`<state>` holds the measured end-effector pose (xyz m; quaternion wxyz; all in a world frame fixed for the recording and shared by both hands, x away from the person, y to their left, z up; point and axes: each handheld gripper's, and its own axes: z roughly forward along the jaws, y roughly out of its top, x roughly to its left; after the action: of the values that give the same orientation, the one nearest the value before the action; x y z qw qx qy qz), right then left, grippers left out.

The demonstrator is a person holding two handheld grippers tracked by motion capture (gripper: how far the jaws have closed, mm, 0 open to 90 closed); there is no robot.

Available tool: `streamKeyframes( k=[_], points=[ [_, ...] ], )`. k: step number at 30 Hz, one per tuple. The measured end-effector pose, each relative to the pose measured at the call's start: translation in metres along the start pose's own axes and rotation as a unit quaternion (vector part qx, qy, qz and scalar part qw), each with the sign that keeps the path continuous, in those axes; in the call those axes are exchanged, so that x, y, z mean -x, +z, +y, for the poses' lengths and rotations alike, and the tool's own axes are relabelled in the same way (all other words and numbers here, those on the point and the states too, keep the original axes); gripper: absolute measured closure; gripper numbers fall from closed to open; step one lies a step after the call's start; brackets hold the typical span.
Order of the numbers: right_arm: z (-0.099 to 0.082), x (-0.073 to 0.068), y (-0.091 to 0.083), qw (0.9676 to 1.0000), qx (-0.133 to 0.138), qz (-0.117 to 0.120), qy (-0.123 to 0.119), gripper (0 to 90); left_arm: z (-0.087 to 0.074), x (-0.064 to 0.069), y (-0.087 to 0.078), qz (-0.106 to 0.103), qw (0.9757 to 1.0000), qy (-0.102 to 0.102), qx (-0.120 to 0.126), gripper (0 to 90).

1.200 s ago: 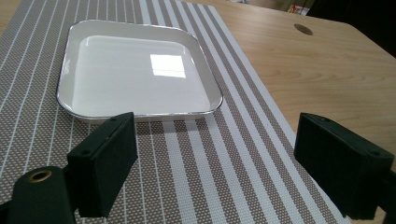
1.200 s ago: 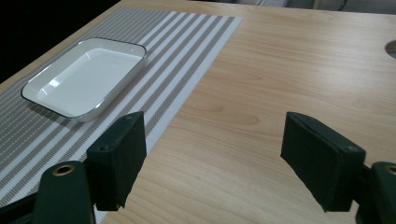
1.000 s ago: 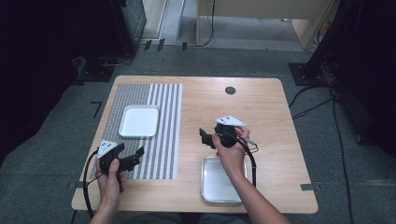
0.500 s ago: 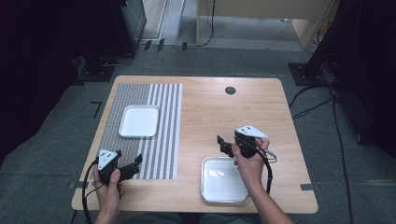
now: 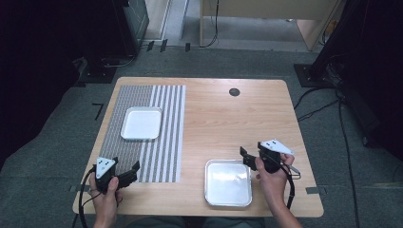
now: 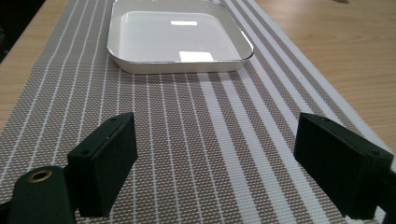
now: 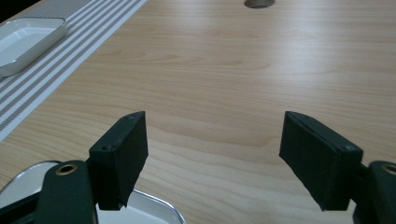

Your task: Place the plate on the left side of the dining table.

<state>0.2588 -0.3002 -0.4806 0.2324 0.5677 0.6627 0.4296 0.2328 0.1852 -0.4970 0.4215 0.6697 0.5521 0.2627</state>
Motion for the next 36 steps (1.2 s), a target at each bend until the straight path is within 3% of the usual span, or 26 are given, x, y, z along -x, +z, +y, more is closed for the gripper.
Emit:
streamKeyframes(
  k=[5,12,21,36],
  points=[
    [-0.012,0.018,-0.011,0.9997,0.002,-0.014,0.017,24.3,-0.002,-0.002,-0.001,0.003,1.0,0.008,0.0,13.3],
    [-0.025,0.037,-0.022,0.9992,0.0,-0.028,0.029,23.9,-0.004,-0.006,-0.003,0.018,0.9993,0.034,-0.003,13.3],
    [-0.039,0.053,-0.034,0.9985,-0.007,-0.045,0.032,23.8,-0.006,-0.015,-0.004,0.025,0.9992,0.029,-0.01,13.3],
    [-0.057,0.076,-0.054,0.9965,-0.011,-0.072,0.04,22.8,-0.01,-0.022,-0.003,0.029,0.9984,0.039,-0.029,13.3]
  ],
)
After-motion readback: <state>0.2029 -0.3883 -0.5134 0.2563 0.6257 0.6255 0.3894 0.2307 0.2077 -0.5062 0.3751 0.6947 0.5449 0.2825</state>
